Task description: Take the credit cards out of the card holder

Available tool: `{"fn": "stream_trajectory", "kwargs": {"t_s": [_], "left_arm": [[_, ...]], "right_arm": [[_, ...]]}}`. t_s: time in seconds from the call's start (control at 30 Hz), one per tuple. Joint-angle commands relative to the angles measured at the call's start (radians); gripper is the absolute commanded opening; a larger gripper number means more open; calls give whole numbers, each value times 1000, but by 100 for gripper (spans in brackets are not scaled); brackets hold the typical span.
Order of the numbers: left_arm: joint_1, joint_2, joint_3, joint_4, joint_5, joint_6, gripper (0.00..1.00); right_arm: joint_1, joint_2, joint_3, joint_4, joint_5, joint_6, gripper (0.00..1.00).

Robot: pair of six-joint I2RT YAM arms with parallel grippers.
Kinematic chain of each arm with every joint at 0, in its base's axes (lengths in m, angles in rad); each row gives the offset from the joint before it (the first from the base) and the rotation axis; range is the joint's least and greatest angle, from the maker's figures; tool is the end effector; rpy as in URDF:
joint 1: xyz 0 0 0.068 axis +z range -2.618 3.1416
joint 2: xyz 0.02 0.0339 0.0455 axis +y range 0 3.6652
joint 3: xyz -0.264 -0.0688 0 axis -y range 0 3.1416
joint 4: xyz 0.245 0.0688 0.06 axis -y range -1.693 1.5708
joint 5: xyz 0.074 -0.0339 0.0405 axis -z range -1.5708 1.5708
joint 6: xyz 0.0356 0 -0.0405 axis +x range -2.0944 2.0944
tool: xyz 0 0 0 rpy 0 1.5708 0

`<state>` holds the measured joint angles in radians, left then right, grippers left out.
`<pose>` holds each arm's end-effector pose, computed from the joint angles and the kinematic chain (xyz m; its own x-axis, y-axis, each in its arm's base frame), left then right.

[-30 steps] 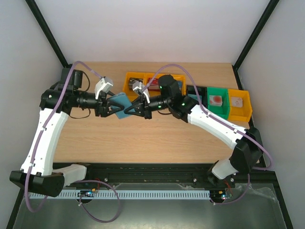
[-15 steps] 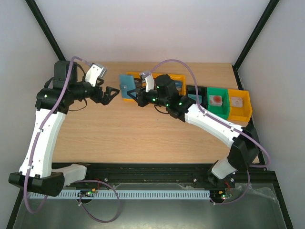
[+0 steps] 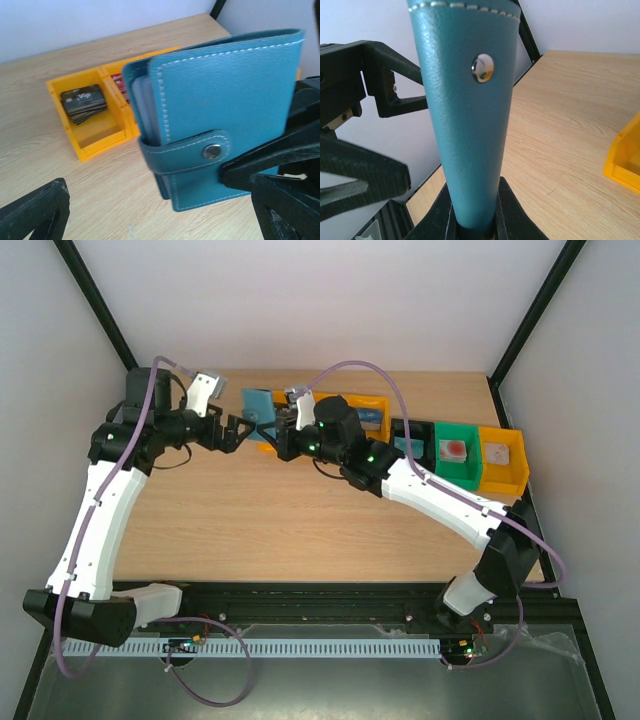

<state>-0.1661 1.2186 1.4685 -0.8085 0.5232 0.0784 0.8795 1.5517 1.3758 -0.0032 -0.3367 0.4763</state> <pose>0.2341 -0.0573 0.4245 -0.4772 0.1488 -0.8661 0.6003 0.7750 -0.1976 0.2285 0.2945 0.3745 -0.5294 0.0391 -0.8475 -0.7783 0.3751 0.5035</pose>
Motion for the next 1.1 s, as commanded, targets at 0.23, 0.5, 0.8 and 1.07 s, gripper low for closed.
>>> {"fn": "stream_trajectory", "kwargs": {"t_s": [0.23,0.5,0.8,1.07], "left_arm": [[-16,38,-30,102,-50,-81,96],[-16,16,-141,131,-261,-44,66],[109,57,-198,178,-516,-30,59],[239,-55,-210,120,-184,103,72]], "right_arm": [[54,28,98,-28,-12,-74,2],[53,-61,52,35,10,-86,2],[34,-142,38,36,-15,-70,2],[-68,-181,-24,26,-111,-47,2]]}}
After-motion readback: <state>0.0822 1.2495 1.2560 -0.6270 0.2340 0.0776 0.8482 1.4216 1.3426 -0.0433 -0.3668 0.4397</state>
